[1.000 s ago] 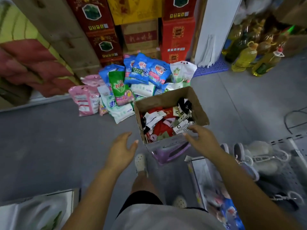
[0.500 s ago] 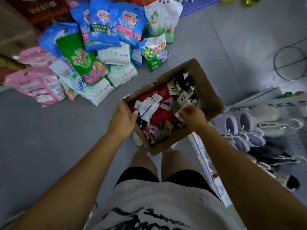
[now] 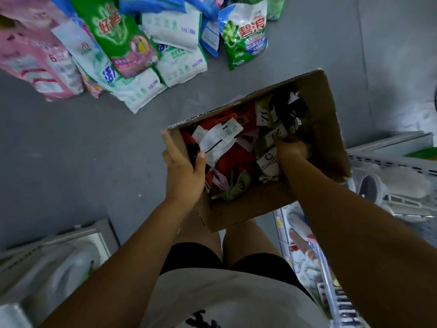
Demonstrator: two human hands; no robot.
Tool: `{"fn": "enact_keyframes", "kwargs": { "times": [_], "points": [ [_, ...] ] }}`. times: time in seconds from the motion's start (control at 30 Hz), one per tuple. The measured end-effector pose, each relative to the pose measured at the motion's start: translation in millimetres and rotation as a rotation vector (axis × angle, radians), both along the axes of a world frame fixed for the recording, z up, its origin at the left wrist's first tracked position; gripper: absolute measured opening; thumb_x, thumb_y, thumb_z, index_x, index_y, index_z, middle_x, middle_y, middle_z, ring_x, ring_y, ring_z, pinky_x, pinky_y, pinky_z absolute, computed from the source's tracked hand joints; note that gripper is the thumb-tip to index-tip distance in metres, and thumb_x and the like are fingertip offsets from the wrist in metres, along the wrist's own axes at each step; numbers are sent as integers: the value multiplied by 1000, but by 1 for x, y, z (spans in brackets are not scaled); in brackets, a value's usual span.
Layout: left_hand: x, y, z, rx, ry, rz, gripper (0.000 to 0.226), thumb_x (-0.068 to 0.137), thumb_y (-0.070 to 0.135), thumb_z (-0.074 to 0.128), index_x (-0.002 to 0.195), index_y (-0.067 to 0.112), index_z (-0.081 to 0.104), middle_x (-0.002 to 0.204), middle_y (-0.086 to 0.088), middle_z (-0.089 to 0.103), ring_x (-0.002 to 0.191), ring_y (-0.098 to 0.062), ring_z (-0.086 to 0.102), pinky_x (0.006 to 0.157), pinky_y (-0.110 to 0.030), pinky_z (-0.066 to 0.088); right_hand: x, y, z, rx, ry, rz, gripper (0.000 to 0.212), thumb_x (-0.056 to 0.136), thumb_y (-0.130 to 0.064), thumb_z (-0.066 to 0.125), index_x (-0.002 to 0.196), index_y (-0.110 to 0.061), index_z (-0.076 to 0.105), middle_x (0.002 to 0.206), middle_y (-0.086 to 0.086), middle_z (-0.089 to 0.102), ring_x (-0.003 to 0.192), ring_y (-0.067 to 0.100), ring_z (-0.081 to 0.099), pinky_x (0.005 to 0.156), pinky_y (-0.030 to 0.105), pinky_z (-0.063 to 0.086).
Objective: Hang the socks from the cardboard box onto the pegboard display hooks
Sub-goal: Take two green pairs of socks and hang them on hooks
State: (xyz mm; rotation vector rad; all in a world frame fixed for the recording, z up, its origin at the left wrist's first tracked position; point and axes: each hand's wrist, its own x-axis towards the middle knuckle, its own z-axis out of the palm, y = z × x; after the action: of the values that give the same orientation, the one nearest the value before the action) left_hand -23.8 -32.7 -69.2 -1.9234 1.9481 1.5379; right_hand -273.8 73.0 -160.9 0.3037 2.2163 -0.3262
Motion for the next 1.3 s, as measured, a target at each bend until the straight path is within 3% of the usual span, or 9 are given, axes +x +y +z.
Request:
{"fn": "enact_keyframes", "kwargs": {
  "times": [0.17,0.23,0.4,0.57,0.7,0.83,0.93,1.03,1.3],
  "points": [
    [-2,2,7,12,7,45,92,103,44,53,159,31,-19,167,-10,6,133,-14,36,100,-23,31,25,3,19,-214,124,-154,17,97,-34,64,102,-17,64,98,0,66,110,26,65,77,30,51],
    [-7,3,13,52,-33,101,88,104,41,52,160,28,-14,163,-14,7,144,-22,27,105,-22,21,39,13,44,-342,143,-103,18,99,-29,61,111,-17,66,106,1,68,110,21,65,80,30,56],
    [-21,15,45,-389,-31,107,51,103,28,56,148,7,45,139,-16,38,126,-17,34,100,0,19,54,34,103,-612,-37,41,14,102,-25,56,111,-16,63,112,2,72,98,13,72,69,18,58],
    [-31,33,57,178,233,-133,36,102,48,52,126,24,65,112,25,66,107,-2,65,88,-21,55,61,29,134,-781,-351,38,11,101,-24,60,101,-16,68,93,8,77,86,25,77,72,30,62],
    [-25,36,49,76,78,-110,29,102,40,57,95,12,65,82,-1,68,73,-15,65,59,-20,48,62,20,121,-751,-444,66,19,102,-29,58,105,-13,68,96,10,77,91,28,76,80,39,62],
    [-6,28,53,-220,-92,22,36,103,31,58,71,19,45,71,5,55,56,-3,49,48,-6,36,54,18,88,-539,-323,460,35,100,-36,60,115,-5,66,107,13,74,100,25,72,93,44,57],
    [7,28,54,-227,-164,34,34,103,28,57,76,10,47,94,-23,70,64,-15,54,50,-2,36,52,17,66,-398,-364,853,35,95,-31,68,123,-10,67,121,11,69,110,22,63,96,36,50],
    [16,33,53,-186,-218,40,35,103,29,57,75,8,48,97,-27,70,58,-10,45,52,-2,37,58,16,48,-371,-465,1163,41,90,-26,74,129,-14,66,135,10,62,126,28,54,108,38,42],
    [45,57,45,-177,-220,130,42,102,28,59,66,18,41,62,11,45,52,-2,48,48,-8,34,78,17,9,-274,-290,1480,79,76,-53,79,146,-44,43,150,11,29,137,37,22,116,50,23]
  ]
}}
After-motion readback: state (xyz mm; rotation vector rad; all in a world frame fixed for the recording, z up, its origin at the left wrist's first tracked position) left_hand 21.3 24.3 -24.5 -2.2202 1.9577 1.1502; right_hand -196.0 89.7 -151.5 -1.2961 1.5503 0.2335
